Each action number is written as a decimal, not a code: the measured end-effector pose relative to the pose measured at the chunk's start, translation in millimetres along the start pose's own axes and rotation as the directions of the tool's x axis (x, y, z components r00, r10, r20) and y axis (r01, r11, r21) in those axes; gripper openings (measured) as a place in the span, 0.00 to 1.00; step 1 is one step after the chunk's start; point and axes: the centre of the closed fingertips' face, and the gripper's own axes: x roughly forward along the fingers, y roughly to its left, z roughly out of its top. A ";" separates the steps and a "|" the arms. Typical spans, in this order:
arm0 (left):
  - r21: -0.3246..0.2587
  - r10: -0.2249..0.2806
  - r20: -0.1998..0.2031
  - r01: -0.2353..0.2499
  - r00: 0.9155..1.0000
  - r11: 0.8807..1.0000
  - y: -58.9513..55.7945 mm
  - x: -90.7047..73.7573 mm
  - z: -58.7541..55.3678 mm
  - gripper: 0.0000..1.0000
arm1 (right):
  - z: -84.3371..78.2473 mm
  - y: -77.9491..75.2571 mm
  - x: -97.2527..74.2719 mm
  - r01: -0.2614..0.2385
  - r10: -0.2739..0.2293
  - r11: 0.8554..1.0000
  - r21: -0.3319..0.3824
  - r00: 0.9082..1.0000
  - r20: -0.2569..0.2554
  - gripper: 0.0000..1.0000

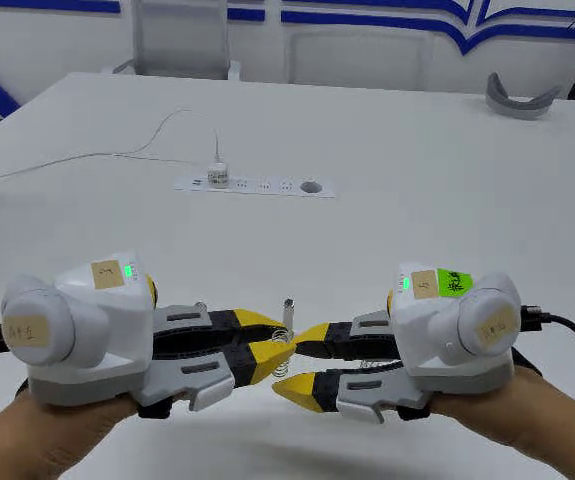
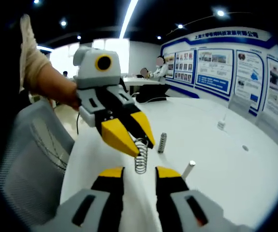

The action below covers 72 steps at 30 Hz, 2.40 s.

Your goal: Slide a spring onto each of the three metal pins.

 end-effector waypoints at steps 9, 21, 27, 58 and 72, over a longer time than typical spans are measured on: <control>-0.005 0.050 0.028 -0.050 0.998 0.999 19.0 5.7 8.7 0.10 | -0.8 -8.9 -24.6 0.065 -0.065 0.998 0.025 0.998 0.016 0.38; -0.042 0.123 0.055 -0.121 0.991 0.992 47.8 17.3 11.4 0.09 | -14.2 -21.7 -60.3 0.156 -0.158 0.985 0.069 0.987 0.023 0.40; -0.058 0.147 0.056 -0.143 0.988 0.988 60.5 25.6 12.4 0.09 | -21.7 -30.2 -75.5 0.214 -0.219 0.971 0.109 0.975 0.033 0.41; -0.081 0.171 0.019 -0.168 0.985 0.982 79.3 47.1 -3.9 0.09 | -38.1 -47.7 -97.8 0.322 -0.338 0.925 0.202 0.940 0.052 0.46; -0.041 0.173 -0.020 -0.174 0.985 0.984 77.5 55.5 -28.6 0.10 | -43.6 -45.9 -95.8 0.319 -0.334 0.923 0.216 0.942 0.041 0.46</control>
